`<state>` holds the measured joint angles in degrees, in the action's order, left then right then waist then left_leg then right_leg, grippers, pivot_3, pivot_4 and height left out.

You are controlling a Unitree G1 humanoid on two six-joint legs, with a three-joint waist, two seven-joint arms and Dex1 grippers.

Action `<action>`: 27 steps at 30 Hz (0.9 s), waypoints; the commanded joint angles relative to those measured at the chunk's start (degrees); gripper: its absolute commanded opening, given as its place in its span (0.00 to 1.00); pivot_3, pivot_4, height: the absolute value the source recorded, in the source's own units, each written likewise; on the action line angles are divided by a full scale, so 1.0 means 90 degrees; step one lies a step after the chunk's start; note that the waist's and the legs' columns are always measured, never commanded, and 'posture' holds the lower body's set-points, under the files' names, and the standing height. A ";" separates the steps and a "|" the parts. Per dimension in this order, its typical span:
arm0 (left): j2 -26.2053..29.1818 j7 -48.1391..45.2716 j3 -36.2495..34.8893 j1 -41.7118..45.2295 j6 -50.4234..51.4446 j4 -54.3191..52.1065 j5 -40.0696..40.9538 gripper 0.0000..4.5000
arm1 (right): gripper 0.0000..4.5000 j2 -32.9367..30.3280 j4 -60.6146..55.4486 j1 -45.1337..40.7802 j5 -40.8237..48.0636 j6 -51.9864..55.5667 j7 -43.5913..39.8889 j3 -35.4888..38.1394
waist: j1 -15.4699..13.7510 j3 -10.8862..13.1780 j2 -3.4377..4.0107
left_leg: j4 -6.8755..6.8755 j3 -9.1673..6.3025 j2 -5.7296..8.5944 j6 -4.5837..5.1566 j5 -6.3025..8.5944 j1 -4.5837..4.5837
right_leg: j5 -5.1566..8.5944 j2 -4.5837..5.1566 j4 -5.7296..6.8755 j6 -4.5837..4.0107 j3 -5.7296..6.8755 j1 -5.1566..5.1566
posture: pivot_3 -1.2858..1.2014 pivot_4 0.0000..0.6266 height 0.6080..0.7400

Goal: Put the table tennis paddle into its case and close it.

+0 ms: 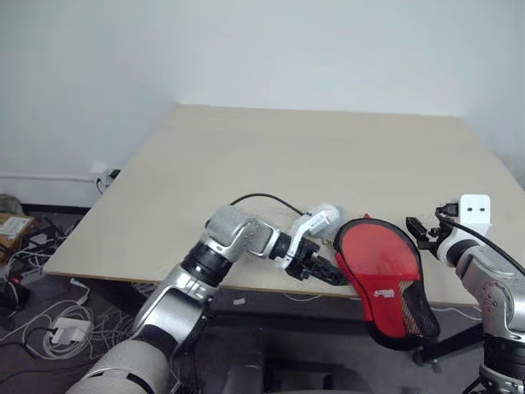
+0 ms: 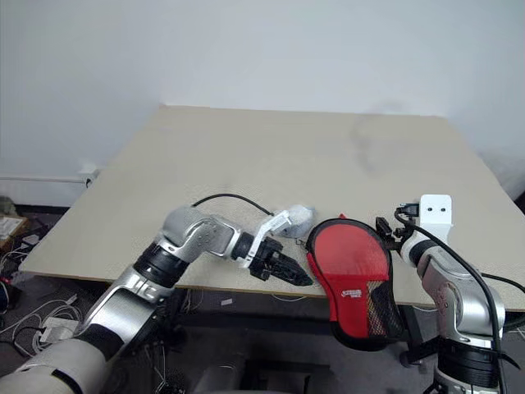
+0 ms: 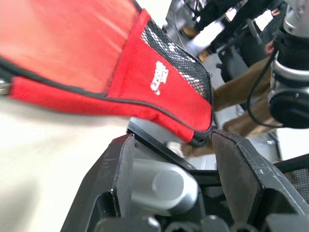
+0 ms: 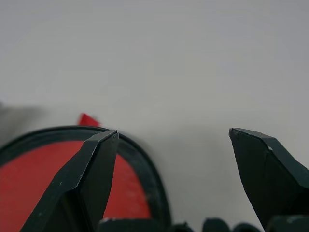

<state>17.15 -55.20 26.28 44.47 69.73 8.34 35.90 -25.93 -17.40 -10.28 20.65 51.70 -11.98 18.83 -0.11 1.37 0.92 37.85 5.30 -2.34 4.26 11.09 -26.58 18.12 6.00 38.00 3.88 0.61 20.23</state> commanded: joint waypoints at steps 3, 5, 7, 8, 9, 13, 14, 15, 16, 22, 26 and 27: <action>0.0499 -0.0198 0.0088 -0.0463 -0.1224 -0.0739 -0.0593 0.58 | 0.88 -0.0173 -0.0101 -0.0295 0.0140 -0.0094 -0.0378 -0.0164 | 0.0008 0.0000 0.0000 | -0.0002 0.0015 -0.0005 -0.0001 0.0000 0.0001 | 0.0000 -0.0003 0.0000 0.0000 0.0001 0.0001 | 0.52 0.00 0.81; 0.0600 -0.0087 0.0030 -0.0620 -0.1439 -0.0753 -0.0788 0.58 | 0.88 -0.0143 -0.0142 -0.0386 0.0229 -0.0062 -0.0562 -0.0321 | 0.0008 0.0000 0.0000 | -0.0003 0.0017 -0.0007 -0.0002 0.0000 0.0001 | 0.0000 -0.0005 0.0000 0.0000 0.0000 0.0002 | 0.52 0.00 0.81; 0.0649 0.0018 -0.0062 -0.0775 -0.1643 -0.0750 -0.0937 0.58 | 0.88 -0.0079 -0.0109 -0.0559 0.0300 -0.0069 -0.0697 -0.0478 | 0.0008 0.0000 0.0000 | -0.0002 0.0018 -0.0009 -0.0002 -0.0001 0.0001 | 0.0000 -0.0007 0.0001 0.0000 0.0001 0.0003 | 0.52 0.00 0.81; 0.0651 0.0048 -0.0106 -0.0829 -0.1707 -0.0754 -0.0969 0.58 | 0.88 -0.0059 -0.0078 -0.0636 0.0319 -0.0080 -0.0728 -0.0532 | 0.0008 0.0000 0.0000 | -0.0001 0.0018 -0.0009 -0.0002 -0.0001 0.0001 | 0.0000 -0.0007 0.0001 0.0000 0.0000 0.0003 | 0.52 0.00 0.81; 0.0648 0.0099 -0.0143 -0.0898 -0.1847 -0.0774 -0.1041 0.59 | 0.92 -0.0030 -0.0020 -0.0741 0.0336 -0.0089 -0.0750 -0.0587 | 0.0008 0.0000 0.0000 | -0.0001 0.0018 -0.0010 -0.0002 -0.0001 0.0001 | 0.0000 -0.0007 0.0001 0.0000 0.0000 0.0003 | 0.52 0.00 0.81; 0.0577 0.0239 -0.0159 -0.1129 -0.2337 -0.0886 -0.1289 0.59 | 0.99 0.0001 0.0196 -0.1141 0.0379 0.0030 -0.0895 -0.0847 | -0.0001 0.0000 -0.0001 | -0.0001 0.0018 -0.0010 -0.0001 -0.0001 0.0000 | 0.0000 -0.0007 0.0000 0.0000 0.0002 0.0003 | 0.52 0.00 0.81; 0.0583 0.0227 -0.0131 -0.1163 -0.2383 -0.0914 -0.1334 0.59 | 0.99 0.0010 0.0241 -0.1204 0.0399 0.0088 -0.0913 -0.0876 | 0.0000 0.0000 -0.0001 | -0.0001 0.0018 -0.0010 -0.0001 -0.0001 0.0000 | 0.0000 -0.0007 0.0000 0.0000 0.0003 0.0003 | 0.52 0.00 0.81; 0.0575 0.0231 -0.0123 -0.1187 -0.2409 -0.0929 -0.1362 0.59 | 0.99 0.0004 0.0280 -0.1252 0.0424 0.0147 -0.0956 -0.0908 | -0.0001 -0.0001 -0.0002 | 0.0000 0.0018 -0.0009 -0.0001 -0.0001 0.0000 | 0.0000 -0.0007 0.0000 0.0000 0.0003 0.0002 | 0.52 0.00 0.81; 0.0557 0.0246 -0.0113 -0.1210 -0.2500 -0.0929 -0.1421 0.59 | 0.99 -0.0055 0.0295 -0.1276 0.0409 0.0199 -0.1032 -0.1010 | -0.0002 -0.0001 -0.0002 | 0.0000 0.0019 -0.0009 -0.0001 -0.0001 -0.0001 | 0.0000 -0.0007 0.0000 0.0000 0.0004 0.0001 | 0.52 0.00 0.81; 0.0396 0.0191 -0.0217 -0.1327 -0.3203 -0.0958 -0.1636 0.59 | 0.99 -0.0187 0.0418 -0.1419 0.0432 0.0357 -0.1144 -0.1033 | 0.0002 -0.0001 -0.0002 | 0.0000 0.0024 -0.0009 -0.0001 -0.0001 -0.0001 | 0.0000 -0.0008 0.0001 0.0000 0.0005 0.0002 | 0.52 0.00 0.81; 0.0407 0.0105 -0.0215 -0.1357 -0.3195 -0.0967 -0.1645 0.59 | 0.99 -0.0242 0.0406 -0.1535 0.0598 0.0620 -0.1324 -0.1073 | 0.0004 -0.0001 -0.0002 | -0.0001 0.0025 -0.0010 -0.0001 -0.0001 0.0000 | 0.0000 -0.0008 0.0001 0.0000 0.0005 0.0003 | 0.52 0.00 0.81; 0.0454 0.0089 -0.0214 -0.1388 -0.3198 -0.0983 -0.1662 0.59 | 0.99 -0.0238 0.0431 -0.1570 0.0617 0.0652 -0.1356 -0.1117 | 0.0004 -0.0001 -0.0002 | -0.0001 0.0024 -0.0011 -0.0001 -0.0001 0.0000 | 0.0000 -0.0010 0.0001 0.0000 0.0005 0.0002 | 0.52 0.00 0.81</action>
<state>20.89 -53.79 25.93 31.95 41.79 1.71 21.10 -27.39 -12.27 -22.65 24.99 57.07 -23.41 8.14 -0.07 1.36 0.90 37.84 5.52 -2.45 4.25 11.08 -26.58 18.12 5.92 38.01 3.88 0.66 20.26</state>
